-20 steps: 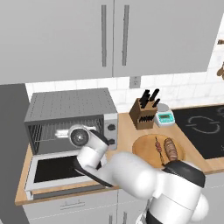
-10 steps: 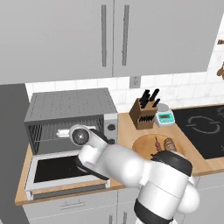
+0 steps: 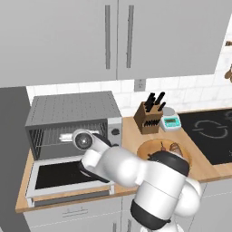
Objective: Pick up the kebab skewer and baguette bread, and place them inside the toaster oven. Close the toaster oven door and start by setting the timer.
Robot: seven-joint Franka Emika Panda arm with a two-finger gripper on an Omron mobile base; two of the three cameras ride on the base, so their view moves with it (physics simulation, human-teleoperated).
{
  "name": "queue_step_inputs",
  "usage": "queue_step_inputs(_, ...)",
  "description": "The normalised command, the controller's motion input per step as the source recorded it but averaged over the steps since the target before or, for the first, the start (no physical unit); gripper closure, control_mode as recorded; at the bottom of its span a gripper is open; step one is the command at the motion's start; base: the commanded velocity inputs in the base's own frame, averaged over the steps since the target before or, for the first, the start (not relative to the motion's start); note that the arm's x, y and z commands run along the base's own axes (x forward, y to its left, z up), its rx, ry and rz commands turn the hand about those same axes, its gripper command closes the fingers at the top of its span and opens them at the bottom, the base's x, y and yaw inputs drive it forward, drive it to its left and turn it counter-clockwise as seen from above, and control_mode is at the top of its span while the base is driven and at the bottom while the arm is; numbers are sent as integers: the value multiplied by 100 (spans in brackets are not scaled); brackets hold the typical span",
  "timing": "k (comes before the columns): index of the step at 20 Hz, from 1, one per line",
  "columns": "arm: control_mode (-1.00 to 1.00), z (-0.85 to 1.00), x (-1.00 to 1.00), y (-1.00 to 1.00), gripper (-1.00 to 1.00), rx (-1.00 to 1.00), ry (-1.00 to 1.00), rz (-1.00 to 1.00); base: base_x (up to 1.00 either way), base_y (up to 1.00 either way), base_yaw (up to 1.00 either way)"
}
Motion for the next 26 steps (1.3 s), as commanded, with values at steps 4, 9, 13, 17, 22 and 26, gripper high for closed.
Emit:
queue_step_inputs(4,-100,-27,1,0,-100,0,0,0,0,0,0)
queue_step_inputs(9,-100,-29,0,0,-100,0,0,0,0,0,0)
queue_step_inputs(13,-100,-34,0,0,-100,0,0,0,0,0,0)
queue_step_inputs(17,-100,-54,-8,0,-100,0,0,0,0,0,0)
queue_step_inputs(22,-100,-86,-46,0,-100,0,0,0,0,0,0)
queue_step_inputs(26,-100,-100,-70,0,-100,0,0,0,0,0,0)
